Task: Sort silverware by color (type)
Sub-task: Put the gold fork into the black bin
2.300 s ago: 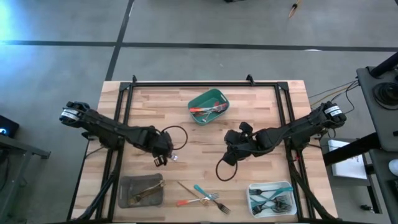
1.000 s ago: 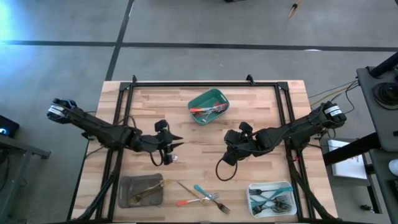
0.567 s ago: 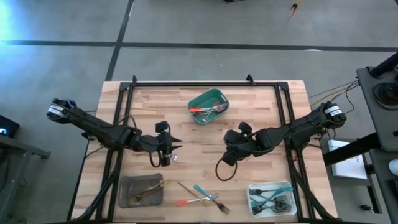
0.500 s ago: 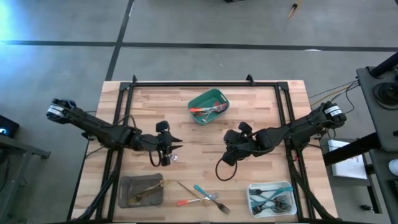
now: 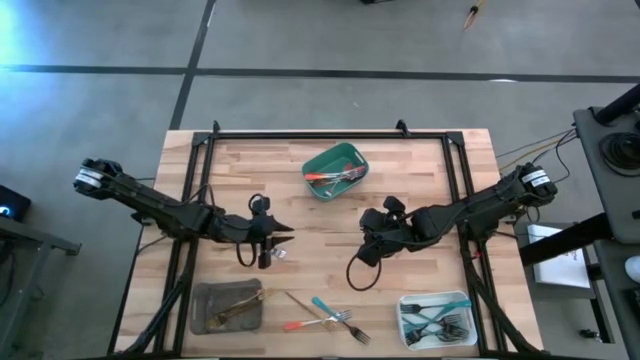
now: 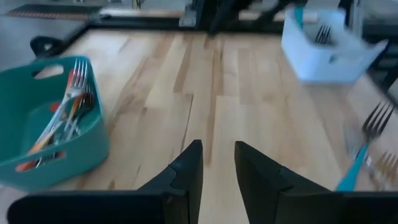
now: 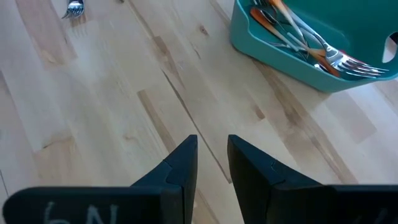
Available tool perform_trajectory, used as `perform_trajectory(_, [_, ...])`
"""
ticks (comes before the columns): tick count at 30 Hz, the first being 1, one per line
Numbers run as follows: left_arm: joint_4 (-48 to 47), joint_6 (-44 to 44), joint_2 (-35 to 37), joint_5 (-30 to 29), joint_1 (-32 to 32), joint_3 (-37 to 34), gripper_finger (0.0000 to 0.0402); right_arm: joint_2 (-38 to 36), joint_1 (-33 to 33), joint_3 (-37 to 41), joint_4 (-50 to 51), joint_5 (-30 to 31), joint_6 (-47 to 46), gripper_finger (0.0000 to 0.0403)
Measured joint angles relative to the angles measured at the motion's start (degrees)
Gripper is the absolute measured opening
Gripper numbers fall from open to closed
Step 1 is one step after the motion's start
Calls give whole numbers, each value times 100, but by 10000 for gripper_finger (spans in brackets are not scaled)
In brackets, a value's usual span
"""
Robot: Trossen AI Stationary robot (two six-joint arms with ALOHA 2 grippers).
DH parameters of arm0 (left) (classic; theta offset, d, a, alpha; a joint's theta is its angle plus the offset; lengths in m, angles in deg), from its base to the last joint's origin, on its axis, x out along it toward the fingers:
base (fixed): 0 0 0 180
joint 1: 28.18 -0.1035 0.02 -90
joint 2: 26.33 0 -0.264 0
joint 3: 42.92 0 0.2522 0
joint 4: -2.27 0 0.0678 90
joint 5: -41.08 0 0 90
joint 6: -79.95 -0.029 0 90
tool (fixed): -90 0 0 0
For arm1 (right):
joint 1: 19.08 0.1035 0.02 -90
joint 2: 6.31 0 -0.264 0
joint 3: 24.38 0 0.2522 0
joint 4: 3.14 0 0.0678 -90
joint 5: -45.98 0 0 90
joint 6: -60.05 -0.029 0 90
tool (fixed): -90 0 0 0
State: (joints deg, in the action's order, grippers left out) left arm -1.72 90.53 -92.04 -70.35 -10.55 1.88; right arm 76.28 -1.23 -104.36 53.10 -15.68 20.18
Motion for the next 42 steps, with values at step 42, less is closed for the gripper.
perform_trajectory(42, [-5134,2362,-356,1717,-457,-311,77,0,0,0,0,2,0,82])
